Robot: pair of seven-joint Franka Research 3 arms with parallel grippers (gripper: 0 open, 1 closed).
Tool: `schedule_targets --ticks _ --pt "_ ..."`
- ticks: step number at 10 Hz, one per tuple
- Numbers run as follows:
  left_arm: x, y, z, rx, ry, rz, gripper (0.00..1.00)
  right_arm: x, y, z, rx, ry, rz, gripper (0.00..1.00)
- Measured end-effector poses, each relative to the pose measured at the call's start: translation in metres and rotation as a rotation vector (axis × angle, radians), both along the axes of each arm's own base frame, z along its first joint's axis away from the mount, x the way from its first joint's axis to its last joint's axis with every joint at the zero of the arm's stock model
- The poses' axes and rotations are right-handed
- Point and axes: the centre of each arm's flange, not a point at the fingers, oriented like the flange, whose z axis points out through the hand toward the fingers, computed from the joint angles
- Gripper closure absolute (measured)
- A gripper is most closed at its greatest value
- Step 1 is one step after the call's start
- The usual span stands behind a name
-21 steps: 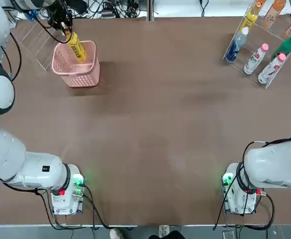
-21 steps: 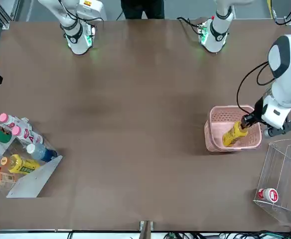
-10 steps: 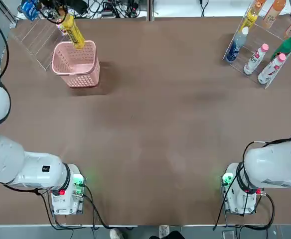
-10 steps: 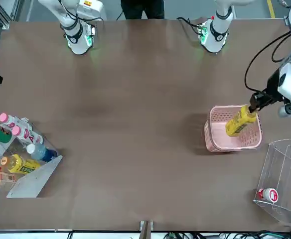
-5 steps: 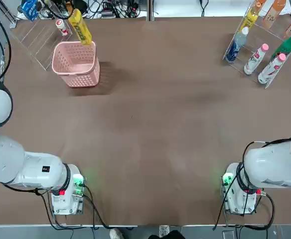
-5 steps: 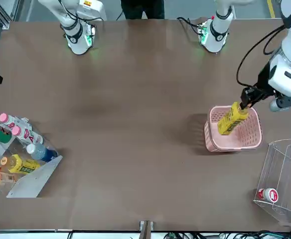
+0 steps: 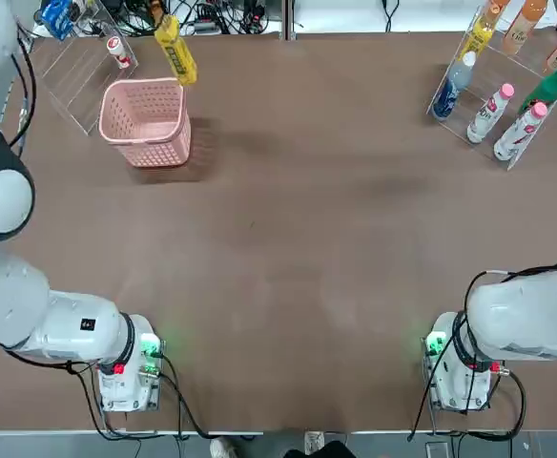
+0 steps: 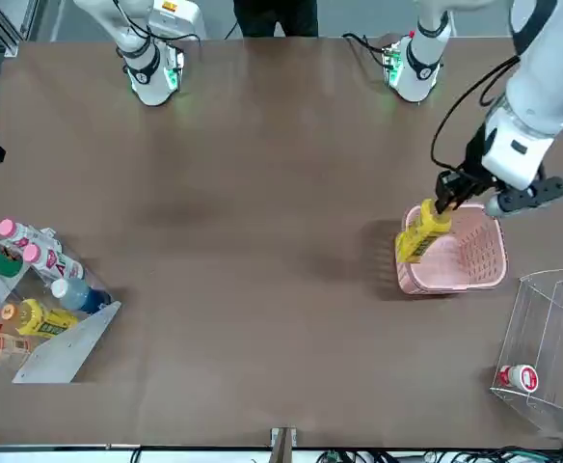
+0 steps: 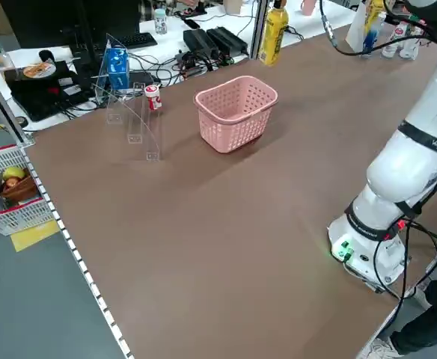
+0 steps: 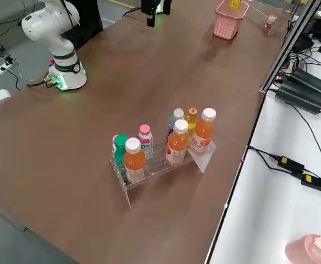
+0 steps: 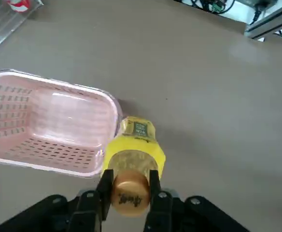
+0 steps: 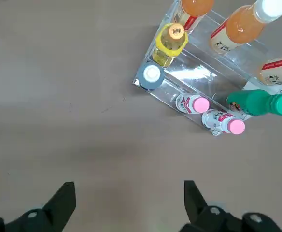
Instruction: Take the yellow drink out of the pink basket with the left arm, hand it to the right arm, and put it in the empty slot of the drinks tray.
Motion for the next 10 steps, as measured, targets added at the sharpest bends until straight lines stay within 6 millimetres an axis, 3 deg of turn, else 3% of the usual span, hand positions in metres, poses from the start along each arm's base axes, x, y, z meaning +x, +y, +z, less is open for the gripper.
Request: schedule_targets --ticks 3,10 --pt "0.003 -0.038 -0.016 -0.005 0.032 0.015 0.66 0.000 0.000 0.000 0.000 0.000 0.000 0.01" --pt "-0.020 -0.146 -0.048 0.034 0.068 0.052 0.66 0.000 0.000 0.000 0.000 0.000 0.000 0.01"
